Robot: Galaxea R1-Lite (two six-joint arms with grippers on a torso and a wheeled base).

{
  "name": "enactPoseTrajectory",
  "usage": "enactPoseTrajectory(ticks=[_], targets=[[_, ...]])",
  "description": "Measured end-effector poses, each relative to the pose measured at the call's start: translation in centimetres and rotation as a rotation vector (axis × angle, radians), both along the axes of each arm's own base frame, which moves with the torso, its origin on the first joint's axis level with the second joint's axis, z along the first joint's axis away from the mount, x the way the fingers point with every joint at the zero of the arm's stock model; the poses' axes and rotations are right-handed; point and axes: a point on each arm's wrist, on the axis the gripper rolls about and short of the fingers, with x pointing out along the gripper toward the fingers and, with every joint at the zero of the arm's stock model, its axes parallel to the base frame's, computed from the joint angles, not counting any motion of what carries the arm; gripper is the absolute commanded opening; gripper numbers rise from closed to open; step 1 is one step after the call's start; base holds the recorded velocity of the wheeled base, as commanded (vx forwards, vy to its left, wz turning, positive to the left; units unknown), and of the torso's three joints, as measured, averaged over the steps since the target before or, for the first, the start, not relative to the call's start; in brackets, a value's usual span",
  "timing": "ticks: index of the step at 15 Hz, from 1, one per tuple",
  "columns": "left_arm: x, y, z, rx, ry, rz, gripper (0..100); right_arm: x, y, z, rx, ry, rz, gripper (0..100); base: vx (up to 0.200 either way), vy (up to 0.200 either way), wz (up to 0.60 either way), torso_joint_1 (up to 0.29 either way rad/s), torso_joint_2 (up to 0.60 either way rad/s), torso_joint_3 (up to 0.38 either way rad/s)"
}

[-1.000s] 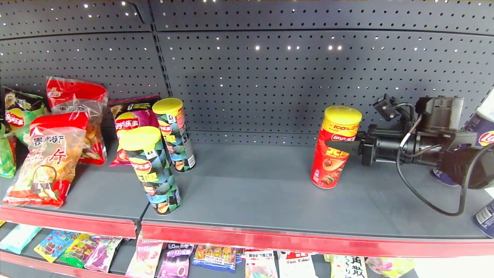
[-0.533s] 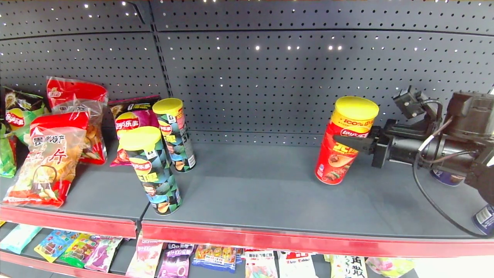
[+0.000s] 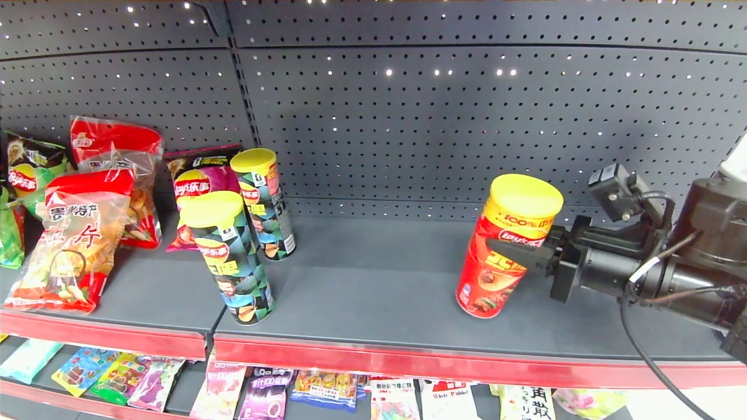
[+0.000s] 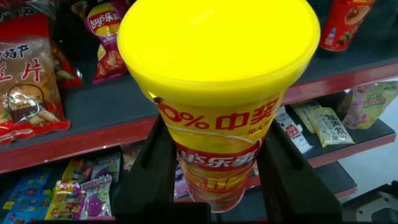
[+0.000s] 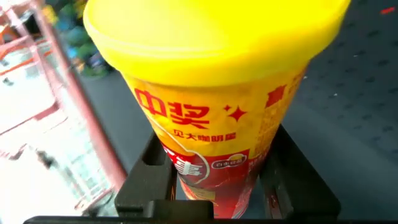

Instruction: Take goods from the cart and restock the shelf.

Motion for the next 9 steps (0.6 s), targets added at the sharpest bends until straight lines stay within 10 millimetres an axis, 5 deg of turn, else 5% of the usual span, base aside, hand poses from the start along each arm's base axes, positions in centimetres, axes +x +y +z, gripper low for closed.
enactPoseTrajectory(ticks=[9], targets=[[-0.1,0.0,0.0,0.003,-0.005,-0.001,0,-2.0,0.1,-1.4,-0.04,0.029,0.024,0,0.0,0.0,0.0,0.0,0.0,0.0]])
